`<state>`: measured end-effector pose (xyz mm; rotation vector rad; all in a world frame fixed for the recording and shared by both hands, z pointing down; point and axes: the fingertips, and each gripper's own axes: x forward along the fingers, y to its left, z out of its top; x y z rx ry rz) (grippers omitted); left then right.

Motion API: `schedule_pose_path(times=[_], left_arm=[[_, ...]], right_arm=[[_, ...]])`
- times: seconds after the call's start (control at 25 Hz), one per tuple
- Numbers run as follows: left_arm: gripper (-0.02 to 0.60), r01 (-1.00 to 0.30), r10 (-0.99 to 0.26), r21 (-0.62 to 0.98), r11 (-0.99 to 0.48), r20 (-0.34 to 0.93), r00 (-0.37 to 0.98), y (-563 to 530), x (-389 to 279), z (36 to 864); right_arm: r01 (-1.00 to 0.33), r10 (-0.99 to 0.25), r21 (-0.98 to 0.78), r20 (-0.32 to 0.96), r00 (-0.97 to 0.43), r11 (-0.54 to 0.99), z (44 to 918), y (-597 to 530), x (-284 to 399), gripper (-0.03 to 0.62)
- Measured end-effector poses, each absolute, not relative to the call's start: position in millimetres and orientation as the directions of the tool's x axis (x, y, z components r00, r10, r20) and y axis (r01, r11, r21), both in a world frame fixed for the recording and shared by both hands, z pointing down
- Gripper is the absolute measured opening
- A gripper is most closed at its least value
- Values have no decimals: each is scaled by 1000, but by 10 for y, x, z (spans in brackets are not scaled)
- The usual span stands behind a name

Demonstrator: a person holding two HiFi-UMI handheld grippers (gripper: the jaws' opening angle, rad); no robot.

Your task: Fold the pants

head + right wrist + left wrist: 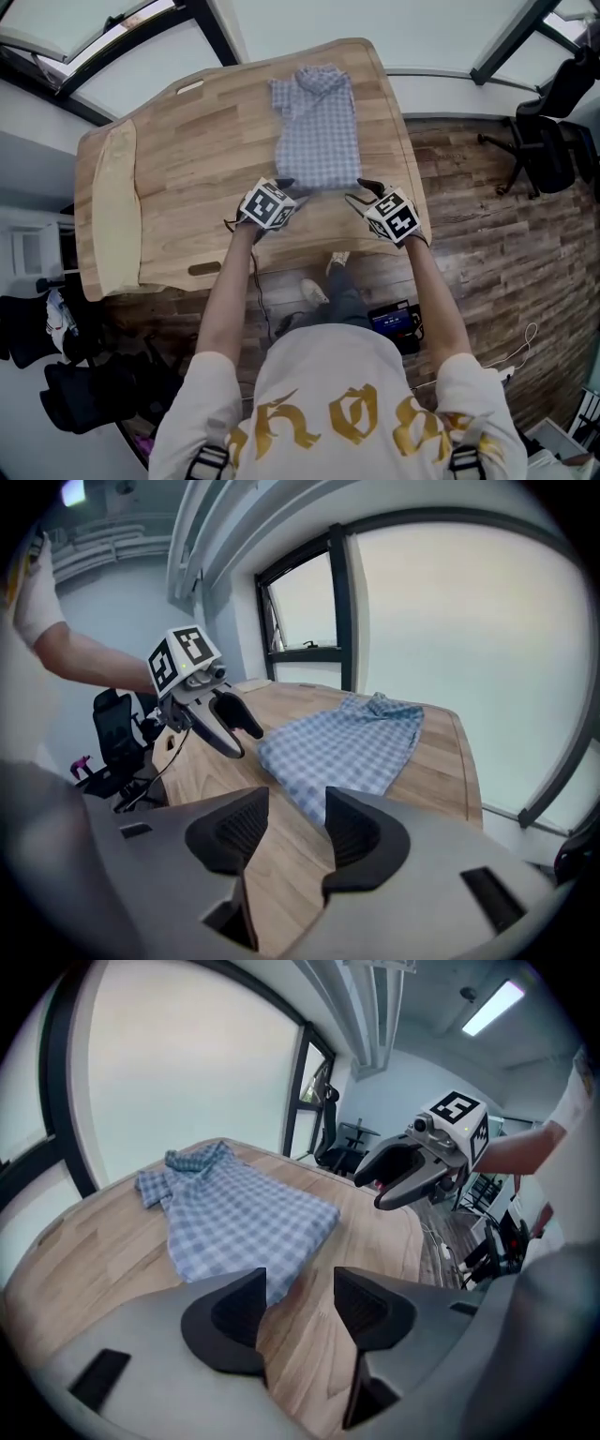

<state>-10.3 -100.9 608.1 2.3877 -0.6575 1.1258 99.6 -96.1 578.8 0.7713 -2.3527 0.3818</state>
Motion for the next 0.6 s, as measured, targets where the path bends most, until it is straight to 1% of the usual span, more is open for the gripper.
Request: schedule_pose_path(times=[0.16, 0.28, 0.4, 0.6], left_arm=[[225, -512, -160, 171, -842, 827, 540, -1074, -2, 6263], [225, -471, -95, 184, -863, 856, 509, -1168, 51, 6423], [225, -437, -30, 209, -875, 877, 479, -1176, 68, 6605], [215, -396, 28, 231, -889, 890, 456, -1287, 66, 6731]], right_arm=[[-519, -346, -43, 697, -628, 854, 6047, -989, 945, 204], [-460, -307, -12, 730, -610, 888, 6238, -1115, 940, 206], [-420, -274, -29, 718, -640, 907, 6348, -1203, 885, 221], [-346, -232, -18, 710, -665, 938, 6501, -1324, 814, 229]])
